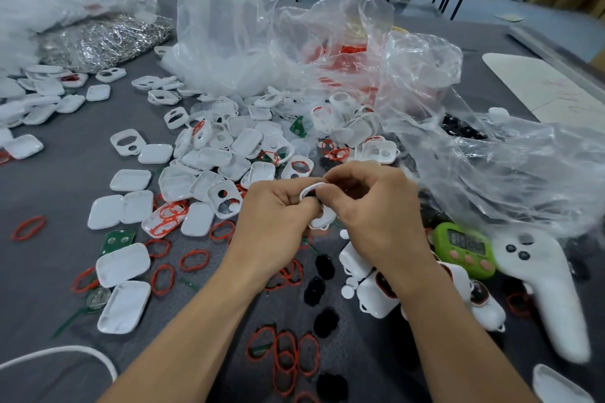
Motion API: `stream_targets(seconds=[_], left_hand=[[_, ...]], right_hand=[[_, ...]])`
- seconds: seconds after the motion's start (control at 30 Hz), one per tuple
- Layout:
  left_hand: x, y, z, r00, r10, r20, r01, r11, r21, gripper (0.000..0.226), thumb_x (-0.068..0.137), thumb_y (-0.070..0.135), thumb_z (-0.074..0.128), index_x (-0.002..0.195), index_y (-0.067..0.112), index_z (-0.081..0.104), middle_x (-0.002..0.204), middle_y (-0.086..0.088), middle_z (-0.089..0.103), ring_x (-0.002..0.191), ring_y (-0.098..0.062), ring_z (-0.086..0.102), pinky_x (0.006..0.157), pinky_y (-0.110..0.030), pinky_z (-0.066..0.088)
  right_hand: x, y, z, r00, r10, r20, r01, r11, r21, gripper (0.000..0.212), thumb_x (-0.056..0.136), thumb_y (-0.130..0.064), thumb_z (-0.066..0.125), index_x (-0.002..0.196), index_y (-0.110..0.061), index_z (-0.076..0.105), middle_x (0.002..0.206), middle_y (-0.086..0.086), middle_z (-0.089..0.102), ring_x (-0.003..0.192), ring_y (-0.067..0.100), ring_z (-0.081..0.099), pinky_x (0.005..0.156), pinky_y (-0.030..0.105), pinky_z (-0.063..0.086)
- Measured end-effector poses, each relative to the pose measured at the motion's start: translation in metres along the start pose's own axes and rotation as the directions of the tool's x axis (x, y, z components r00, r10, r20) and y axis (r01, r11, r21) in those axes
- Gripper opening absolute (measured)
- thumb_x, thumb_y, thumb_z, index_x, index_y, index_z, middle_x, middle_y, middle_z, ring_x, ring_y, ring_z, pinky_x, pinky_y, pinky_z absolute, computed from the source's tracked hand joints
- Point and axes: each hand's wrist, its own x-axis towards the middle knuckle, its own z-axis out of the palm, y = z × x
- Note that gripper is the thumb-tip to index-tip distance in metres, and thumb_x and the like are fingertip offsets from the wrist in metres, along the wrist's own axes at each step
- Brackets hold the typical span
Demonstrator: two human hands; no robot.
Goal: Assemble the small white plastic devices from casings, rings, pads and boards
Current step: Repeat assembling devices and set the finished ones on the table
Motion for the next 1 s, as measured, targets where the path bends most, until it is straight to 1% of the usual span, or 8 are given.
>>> stream_targets(seconds=[0.07, 0.2, 0.3, 0.53, 0.73, 0.83, 0.93, 1.0], left_hand=[[-0.002, 0.001, -0.002, 1.000, -0.006, 0.016, 0.006, 1.000, 0.010, 0.043, 0.079, 0.004, 0.054, 0.098, 0.029, 0.083, 0.074, -0.034, 0.056, 0.069, -0.027, 0.046, 0.063, -0.070, 0.053], [-0.005, 0.001, -0.001, 1.000, -0.020, 0.014, 0.021, 0.999, -0.028, 0.046, 0.074, 0.000, 0.055, 0.094, 0.029, 0.084, 0.073, -0.032, 0.061, 0.066, -0.026, 0.050, 0.064, -0.037, 0.050], [-0.003, 0.000, 0.003, 0.996, -0.090, -0.010, 0.086, 0.980, -0.181, 0.045, 0.077, -0.015, 0.055, 0.091, 0.017, 0.084, 0.081, -0.021, 0.075, 0.070, -0.024, 0.069, 0.063, -0.031, 0.059], [0.004, 0.002, 0.000, 0.991, -0.127, -0.033, 0.119, 0.976, -0.183, 0.040, 0.061, -0.003, 0.056, 0.082, 0.017, 0.083, 0.083, -0.016, 0.078, 0.070, -0.027, 0.075, 0.063, -0.038, 0.062], [0.005, -0.003, -0.001, 0.992, -0.112, -0.060, 0.106, 0.989, -0.107, 0.040, 0.081, -0.003, 0.055, 0.091, 0.022, 0.084, 0.084, -0.012, 0.077, 0.076, -0.021, 0.070, 0.066, -0.033, 0.062], [0.005, -0.004, 0.000, 0.989, -0.100, -0.107, 0.096, 0.995, -0.041, 0.041, 0.085, 0.000, 0.053, 0.091, 0.027, 0.084, 0.080, -0.014, 0.075, 0.071, -0.024, 0.068, 0.065, -0.031, 0.062], [0.005, -0.002, -0.002, 0.974, -0.008, -0.225, 0.035, 0.992, 0.120, 0.039, 0.084, 0.010, 0.055, 0.083, 0.038, 0.082, 0.073, -0.003, 0.076, 0.062, -0.006, 0.062, 0.055, -0.017, 0.050], [0.007, 0.002, -0.005, 0.954, -0.033, -0.299, 0.059, 0.995, 0.076, 0.035, 0.088, 0.010, 0.061, 0.078, 0.036, 0.082, 0.076, -0.004, 0.076, 0.060, -0.005, 0.061, 0.052, -0.016, 0.050]], right_hand=[[0.001, 0.001, -0.001, 0.998, 0.030, 0.048, -0.034, 0.997, 0.066, 0.009, 0.079, -0.024, 0.086, 0.080, -0.028, 0.079, 0.074, -0.008, 0.073, 0.069, 0.006, 0.069, 0.065, 0.019, 0.051], [0.002, 0.004, 0.000, 0.985, 0.056, 0.161, -0.070, 0.994, 0.079, 0.017, 0.084, -0.018, 0.081, 0.079, -0.032, 0.072, 0.073, -0.015, 0.071, 0.066, 0.003, 0.065, 0.062, 0.014, 0.047], [0.000, 0.001, 0.006, 0.976, 0.034, 0.215, -0.046, 0.998, 0.050, 0.011, 0.091, -0.023, 0.066, 0.086, -0.030, 0.071, 0.078, -0.014, 0.071, 0.075, 0.005, 0.066, 0.065, 0.013, 0.046], [0.001, -0.003, 0.001, 0.946, 0.107, 0.307, -0.177, 0.961, 0.212, 0.019, 0.093, -0.016, 0.064, 0.098, -0.027, 0.078, 0.082, -0.001, 0.078, 0.077, 0.022, 0.075, 0.074, 0.048, 0.064], [-0.003, 0.000, 0.007, 0.997, 0.046, 0.062, -0.044, 0.998, -0.037, 0.020, 0.088, -0.026, 0.074, 0.084, -0.045, 0.073, 0.075, -0.025, 0.073, 0.071, -0.004, 0.070, 0.064, 0.014, 0.054], [-0.006, -0.002, 0.010, 1.000, 0.006, -0.030, -0.010, 0.990, -0.142, 0.010, 0.085, -0.032, 0.079, 0.094, -0.036, 0.079, 0.080, -0.021, 0.076, 0.077, -0.002, 0.071, 0.074, 0.024, 0.059], [-0.007, -0.003, 0.010, 0.995, -0.014, -0.099, 0.000, 0.990, -0.138, 0.015, 0.085, -0.037, 0.077, 0.099, -0.032, 0.079, 0.084, -0.017, 0.077, 0.079, -0.001, 0.071, 0.078, 0.030, 0.059], [-0.003, -0.002, 0.006, 0.991, 0.017, -0.133, -0.035, 0.990, -0.137, 0.012, 0.087, -0.034, 0.074, 0.098, -0.031, 0.080, 0.084, -0.017, 0.077, 0.077, -0.002, 0.070, 0.079, 0.029, 0.060]])
